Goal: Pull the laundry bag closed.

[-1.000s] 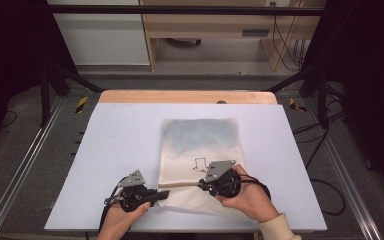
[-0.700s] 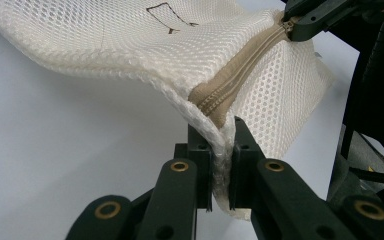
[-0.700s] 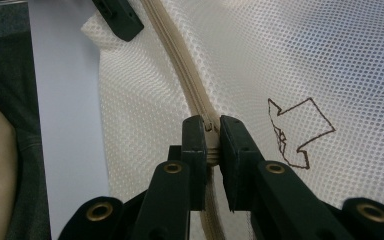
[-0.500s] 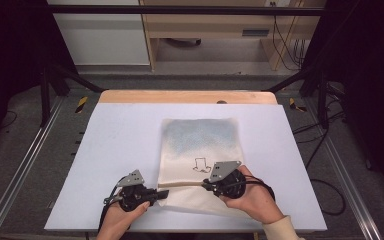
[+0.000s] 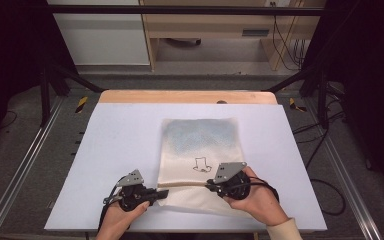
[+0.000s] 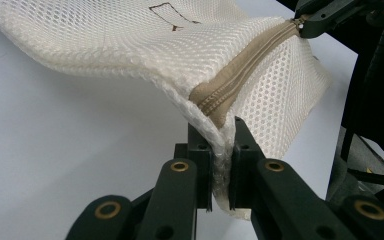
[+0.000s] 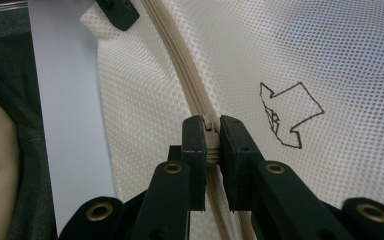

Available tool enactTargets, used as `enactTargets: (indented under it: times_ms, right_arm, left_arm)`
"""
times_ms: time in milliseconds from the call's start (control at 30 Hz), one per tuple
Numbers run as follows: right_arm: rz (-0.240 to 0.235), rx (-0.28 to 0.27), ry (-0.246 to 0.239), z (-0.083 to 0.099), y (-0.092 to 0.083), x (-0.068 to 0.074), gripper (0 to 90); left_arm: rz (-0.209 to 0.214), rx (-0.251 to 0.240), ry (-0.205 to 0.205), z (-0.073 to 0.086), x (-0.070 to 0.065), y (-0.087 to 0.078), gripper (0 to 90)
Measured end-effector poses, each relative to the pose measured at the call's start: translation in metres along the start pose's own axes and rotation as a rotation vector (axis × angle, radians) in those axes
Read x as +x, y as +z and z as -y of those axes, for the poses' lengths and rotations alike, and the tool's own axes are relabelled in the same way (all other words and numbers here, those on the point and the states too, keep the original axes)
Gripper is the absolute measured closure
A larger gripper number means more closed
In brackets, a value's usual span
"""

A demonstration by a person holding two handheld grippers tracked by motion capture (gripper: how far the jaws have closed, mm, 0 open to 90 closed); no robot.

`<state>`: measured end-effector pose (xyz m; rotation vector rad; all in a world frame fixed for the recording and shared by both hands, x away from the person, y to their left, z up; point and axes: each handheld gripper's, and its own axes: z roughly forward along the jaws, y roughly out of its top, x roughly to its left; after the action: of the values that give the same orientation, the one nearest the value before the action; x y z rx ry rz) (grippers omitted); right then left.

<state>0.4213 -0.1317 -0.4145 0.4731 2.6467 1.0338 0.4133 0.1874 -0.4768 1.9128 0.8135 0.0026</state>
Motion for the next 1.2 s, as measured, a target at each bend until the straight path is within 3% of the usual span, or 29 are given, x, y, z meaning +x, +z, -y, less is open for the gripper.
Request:
enactTargets:
  times_ms: [1200]
  right_arm:
    - [0.037, -0.001, 0.052, 0.024, -0.017, -0.010, 81.9]
  left_arm:
    - [0.001, 0.004, 0.001, 0.000, 0.001, 0.000, 83.0]
